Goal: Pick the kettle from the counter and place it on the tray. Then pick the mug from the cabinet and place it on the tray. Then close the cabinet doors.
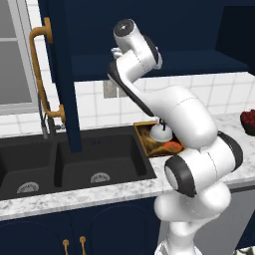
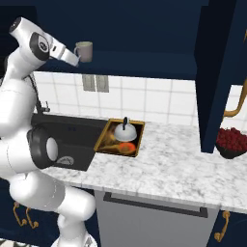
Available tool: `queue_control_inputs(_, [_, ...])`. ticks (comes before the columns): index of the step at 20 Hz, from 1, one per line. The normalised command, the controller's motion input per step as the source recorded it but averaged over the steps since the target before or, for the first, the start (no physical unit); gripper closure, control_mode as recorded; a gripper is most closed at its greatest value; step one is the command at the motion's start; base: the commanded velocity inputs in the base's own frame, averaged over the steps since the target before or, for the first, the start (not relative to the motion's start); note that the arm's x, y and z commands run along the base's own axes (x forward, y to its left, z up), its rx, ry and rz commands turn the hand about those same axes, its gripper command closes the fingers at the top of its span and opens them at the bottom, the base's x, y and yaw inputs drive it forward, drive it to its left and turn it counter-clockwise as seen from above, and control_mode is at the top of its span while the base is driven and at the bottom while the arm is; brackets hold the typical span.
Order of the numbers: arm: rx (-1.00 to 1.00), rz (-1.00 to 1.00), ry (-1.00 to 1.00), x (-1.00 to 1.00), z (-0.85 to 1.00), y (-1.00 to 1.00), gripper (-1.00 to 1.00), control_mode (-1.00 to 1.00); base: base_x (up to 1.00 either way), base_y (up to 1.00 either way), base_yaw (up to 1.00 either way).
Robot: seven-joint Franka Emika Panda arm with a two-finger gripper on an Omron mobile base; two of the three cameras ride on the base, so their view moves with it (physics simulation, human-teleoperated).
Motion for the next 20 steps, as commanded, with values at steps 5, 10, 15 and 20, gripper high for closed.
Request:
queue_control_inputs(5, [0.00, -0.14, 0.00, 0.39, 0.01, 0.09, -1.00, -1.00, 0.00, 0.00, 0.00])
queue_control_inputs(10, [0.00, -0.11, 0.05, 0.35, 0.10, -0.01, -1.00, -1.00, 0.00, 0.00, 0.00])
queue_control_inputs(15, [0.00, 0.00, 0.05, 0.16, 0.20, -0.23, -1.00, -1.00, 0.00, 0.00, 0.00])
queue_control_inputs(20, [0.00, 0.05, 0.00, 0.05, 0.00, -0.09, -1.00, -1.00, 0.00, 0.00, 0.00])
